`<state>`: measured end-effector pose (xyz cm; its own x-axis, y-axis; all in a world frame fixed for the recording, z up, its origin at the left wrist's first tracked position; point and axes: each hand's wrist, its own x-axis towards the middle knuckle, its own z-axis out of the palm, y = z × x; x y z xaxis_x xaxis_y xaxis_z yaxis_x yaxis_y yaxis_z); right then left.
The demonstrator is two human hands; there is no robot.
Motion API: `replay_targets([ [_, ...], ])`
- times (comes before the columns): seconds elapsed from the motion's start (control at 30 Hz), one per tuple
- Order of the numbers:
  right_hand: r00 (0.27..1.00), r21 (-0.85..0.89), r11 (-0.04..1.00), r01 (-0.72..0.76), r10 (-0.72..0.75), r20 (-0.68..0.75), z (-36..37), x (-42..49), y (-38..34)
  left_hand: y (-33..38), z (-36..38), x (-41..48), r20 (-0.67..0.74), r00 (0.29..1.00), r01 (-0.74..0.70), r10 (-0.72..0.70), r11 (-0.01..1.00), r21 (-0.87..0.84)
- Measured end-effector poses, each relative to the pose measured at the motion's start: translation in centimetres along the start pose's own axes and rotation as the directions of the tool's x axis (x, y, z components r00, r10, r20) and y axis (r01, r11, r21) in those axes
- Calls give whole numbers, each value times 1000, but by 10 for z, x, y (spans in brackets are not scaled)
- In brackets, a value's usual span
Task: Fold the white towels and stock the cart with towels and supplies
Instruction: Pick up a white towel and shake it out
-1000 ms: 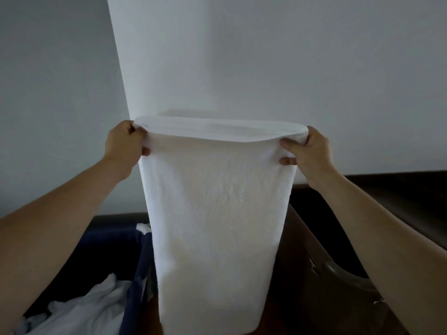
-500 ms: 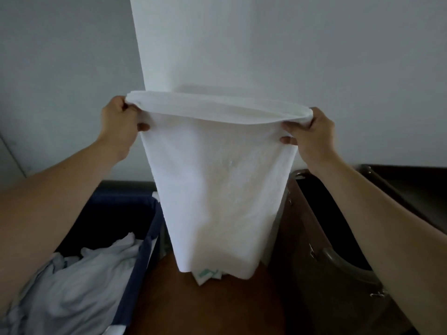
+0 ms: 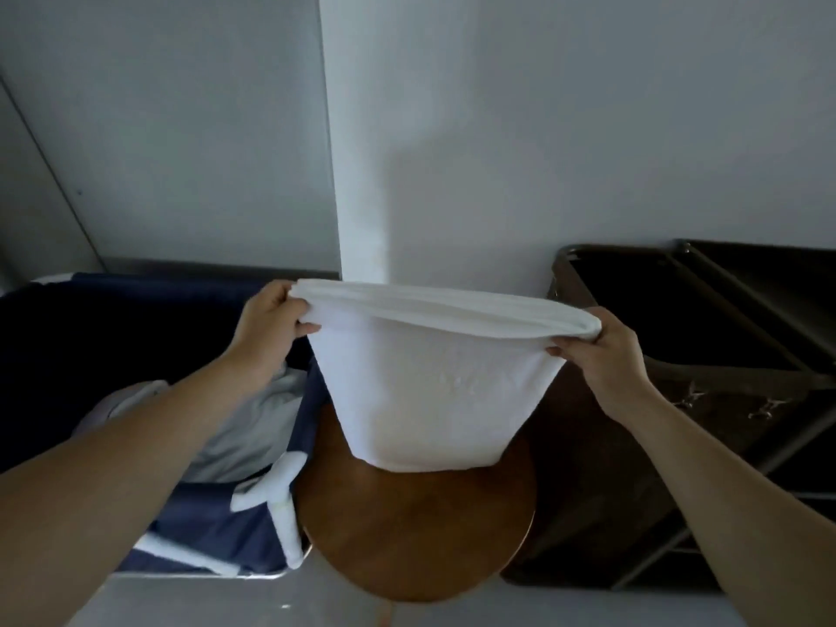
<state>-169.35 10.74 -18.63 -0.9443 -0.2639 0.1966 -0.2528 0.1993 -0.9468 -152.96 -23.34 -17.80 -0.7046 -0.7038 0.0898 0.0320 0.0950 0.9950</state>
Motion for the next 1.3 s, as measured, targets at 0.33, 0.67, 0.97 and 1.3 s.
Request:
replay_targets([
  [0.33,923,-170,922,-349,369,110,9,-134,123,-144,-35,-115,120,927,312,-355,908,278],
  [0.67,865,-201,885,-419,457,207,7,-90,144,-156,-12,-70,44,869,445,-493,818,365],
  [0.97,727,-35,786,-617,587,357,44,51,203,-206,56,55,-172,821,565,-544,732,381],
  [1.3,617,-145,645,-751,762,197,126,124,376,-372,116,158,-61,733,587,-677,586,558],
])
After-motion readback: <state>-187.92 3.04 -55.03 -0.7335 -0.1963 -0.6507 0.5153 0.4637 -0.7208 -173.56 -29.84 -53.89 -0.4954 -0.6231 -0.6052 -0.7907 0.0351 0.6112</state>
